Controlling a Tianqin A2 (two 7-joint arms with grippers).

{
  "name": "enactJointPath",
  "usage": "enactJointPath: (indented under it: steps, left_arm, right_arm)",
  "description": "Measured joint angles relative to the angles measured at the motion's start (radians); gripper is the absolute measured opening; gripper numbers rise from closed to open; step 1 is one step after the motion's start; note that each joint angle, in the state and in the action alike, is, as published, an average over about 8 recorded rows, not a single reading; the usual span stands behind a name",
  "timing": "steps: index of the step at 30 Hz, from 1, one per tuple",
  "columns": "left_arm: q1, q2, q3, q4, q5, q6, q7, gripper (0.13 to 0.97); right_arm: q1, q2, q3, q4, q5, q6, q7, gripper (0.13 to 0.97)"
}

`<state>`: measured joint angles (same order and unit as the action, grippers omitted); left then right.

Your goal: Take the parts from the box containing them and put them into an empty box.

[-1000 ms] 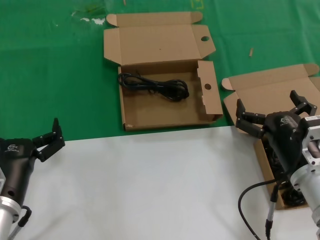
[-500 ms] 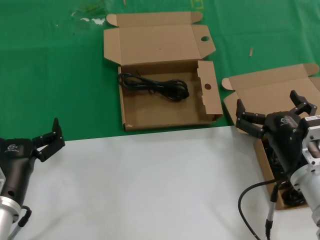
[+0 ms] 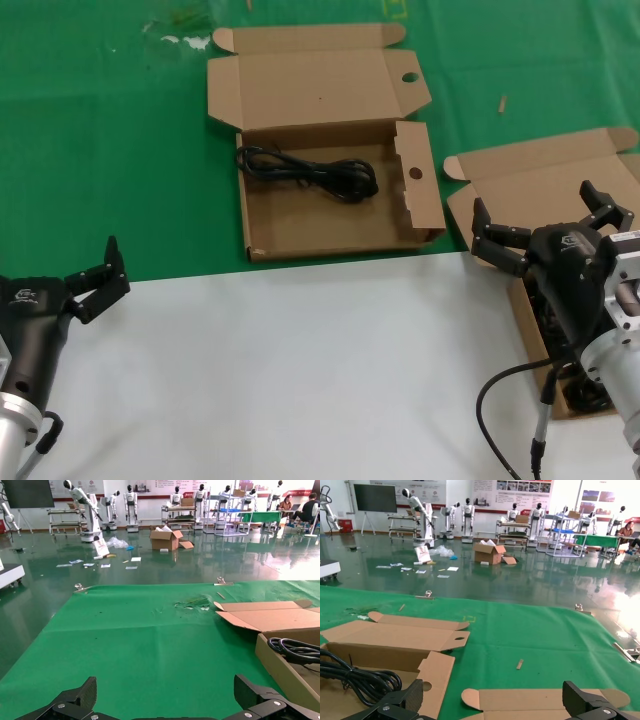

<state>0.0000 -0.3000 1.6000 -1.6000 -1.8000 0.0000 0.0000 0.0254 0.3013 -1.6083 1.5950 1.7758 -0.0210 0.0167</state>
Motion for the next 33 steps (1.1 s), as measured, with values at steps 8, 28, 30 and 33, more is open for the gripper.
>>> enactJointPath:
  steps: [8,28,30,33]
  left_arm:
    - [0.000,0.000,0.000,0.000,0.000,0.000,0.000,0.966]
    - [0.000,0.000,0.000,0.000,0.000,0.000,0.000,0.966]
    - [0.000,0.000,0.000,0.000,0.000,0.000,0.000,0.966]
    - [0.000,0.000,0.000,0.000,0.000,0.000,0.000,0.966]
  right_arm:
    - [0.000,0.000,0.000,0.000,0.000,0.000,0.000,0.966]
    - [0.000,0.000,0.000,0.000,0.000,0.000,0.000,0.966]
    - [0.000,0.000,0.000,0.000,0.000,0.000,0.000,0.966]
    - [0.000,0.000,0.000,0.000,0.000,0.000,0.000,0.966]
